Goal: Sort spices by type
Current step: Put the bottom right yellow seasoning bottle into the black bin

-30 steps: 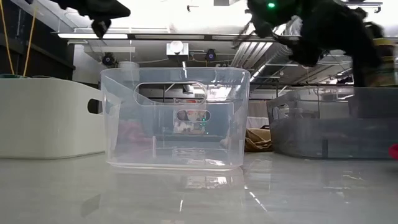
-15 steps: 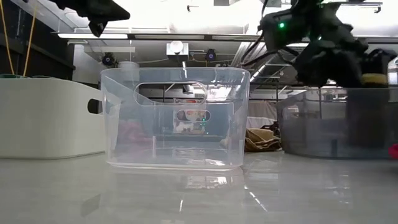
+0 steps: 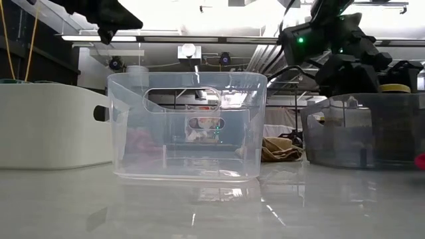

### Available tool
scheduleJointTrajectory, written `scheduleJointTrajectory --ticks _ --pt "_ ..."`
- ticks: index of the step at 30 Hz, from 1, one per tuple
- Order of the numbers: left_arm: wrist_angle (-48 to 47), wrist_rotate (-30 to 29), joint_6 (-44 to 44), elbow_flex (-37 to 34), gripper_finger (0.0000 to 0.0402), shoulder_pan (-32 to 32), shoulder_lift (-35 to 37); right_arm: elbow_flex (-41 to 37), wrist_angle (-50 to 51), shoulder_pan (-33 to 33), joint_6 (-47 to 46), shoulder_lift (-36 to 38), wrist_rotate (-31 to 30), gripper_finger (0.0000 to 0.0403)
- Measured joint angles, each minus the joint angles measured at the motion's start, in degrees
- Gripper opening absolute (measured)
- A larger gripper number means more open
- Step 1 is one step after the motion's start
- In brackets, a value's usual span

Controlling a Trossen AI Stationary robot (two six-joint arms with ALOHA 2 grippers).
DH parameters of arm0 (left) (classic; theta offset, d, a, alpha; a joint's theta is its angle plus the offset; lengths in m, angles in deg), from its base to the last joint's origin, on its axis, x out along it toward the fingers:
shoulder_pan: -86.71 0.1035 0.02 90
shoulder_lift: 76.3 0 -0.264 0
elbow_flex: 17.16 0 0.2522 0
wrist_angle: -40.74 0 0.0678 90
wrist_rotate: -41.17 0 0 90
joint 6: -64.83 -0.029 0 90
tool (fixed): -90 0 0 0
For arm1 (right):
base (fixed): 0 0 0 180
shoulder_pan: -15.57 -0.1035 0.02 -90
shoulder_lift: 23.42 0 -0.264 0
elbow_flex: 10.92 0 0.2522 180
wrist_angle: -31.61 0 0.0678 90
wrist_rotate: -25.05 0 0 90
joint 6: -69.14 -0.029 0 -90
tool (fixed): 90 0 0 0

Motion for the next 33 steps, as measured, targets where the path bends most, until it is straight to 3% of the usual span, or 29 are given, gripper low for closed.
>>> scheduleJointTrajectory --ticks 9,17,22,26,30,31,33 --pt "0.0 0.0 0.0 0.0 0.0000 0.0 -0.2 0.7 3.8 0.0 3.7 2.8 3.2 0.0305" --pt "-1.8 -0.3 -0.6 0.0 0.0000 0.0 -0.2 9.0 12.2 0.0 5.5 10.0 3.1 0.0306" --pt "-3.2 -0.4 -0.5 0.0 0.0000 0.0 -0.2 12.7 11.8 -2.1 0.5 13.7 -5.7 0.0297" --pt "-3.8 -0.4 0.4 0.0 0.0000 0.0 -0.2 12.2 11.9 -6.7 -3.6 13.9 -13.7 0.0218" --pt "-4.4 -0.5 0.5 0.0 0.0000 0.0 -0.2 12.0 11.6 -12.2 -8.4 14.0 -19.3 0.0052" --pt "-4.3 -0.7 0.5 0.0 0.0000 0.0 -0.2 12.0 11.5 -13.7 -9.7 14.3 -20.9 0.0027" --pt "-4.3 -1.4 0.5 0.0 0.0000 0.0 -0.2 12.0 11.4 -16.1 -13.2 14.7 -23.9 0.0018"
